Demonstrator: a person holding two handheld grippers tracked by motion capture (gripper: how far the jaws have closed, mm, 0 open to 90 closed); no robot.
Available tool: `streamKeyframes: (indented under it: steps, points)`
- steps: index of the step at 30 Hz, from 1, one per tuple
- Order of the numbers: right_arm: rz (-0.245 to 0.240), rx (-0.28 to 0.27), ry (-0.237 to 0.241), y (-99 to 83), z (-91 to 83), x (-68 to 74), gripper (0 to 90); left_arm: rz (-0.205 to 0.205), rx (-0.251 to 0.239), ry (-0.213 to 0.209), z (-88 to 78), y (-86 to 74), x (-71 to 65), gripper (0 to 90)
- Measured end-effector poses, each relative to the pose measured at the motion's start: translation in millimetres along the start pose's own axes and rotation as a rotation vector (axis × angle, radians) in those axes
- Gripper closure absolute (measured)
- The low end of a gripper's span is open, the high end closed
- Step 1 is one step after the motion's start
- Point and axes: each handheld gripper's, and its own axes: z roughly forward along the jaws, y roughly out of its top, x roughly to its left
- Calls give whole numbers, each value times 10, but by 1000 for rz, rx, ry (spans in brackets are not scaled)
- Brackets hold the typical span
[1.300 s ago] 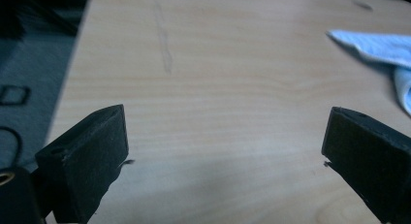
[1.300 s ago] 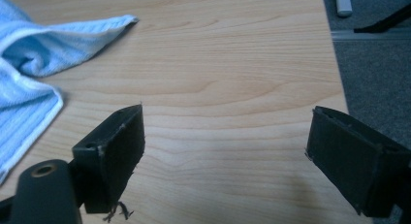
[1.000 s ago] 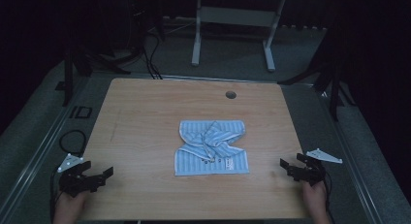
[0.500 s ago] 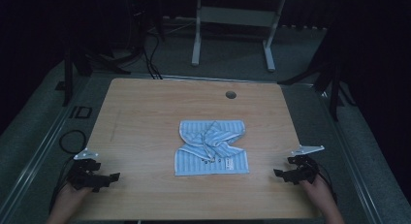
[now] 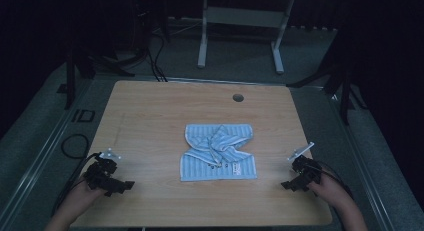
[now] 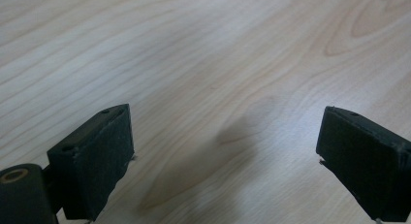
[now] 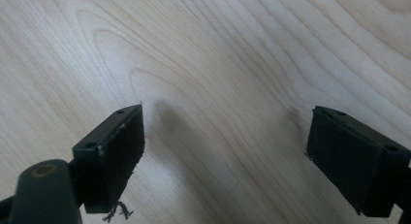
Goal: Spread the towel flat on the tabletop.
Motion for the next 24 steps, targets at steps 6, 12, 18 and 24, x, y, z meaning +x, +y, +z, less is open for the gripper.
streamKeyframes:
  steps: [6, 12, 18, 24]
  points:
    - [-73, 81, 8, 149, 35, 69, 136, 106, 95, 7, 122, 147, -148, 60]
    - [-93, 148, 24, 256, 53, 120, 142, 148, 156, 1, 174, 269, -238, 60]
    - [-124, 221, 26, 352, 67, 155, 142, 183, 209, 4, 222, 374, -322, 60]
    - [-126, 228, 49, 426, 48, 176, 135, 208, 253, -1, 264, 462, -399, 60]
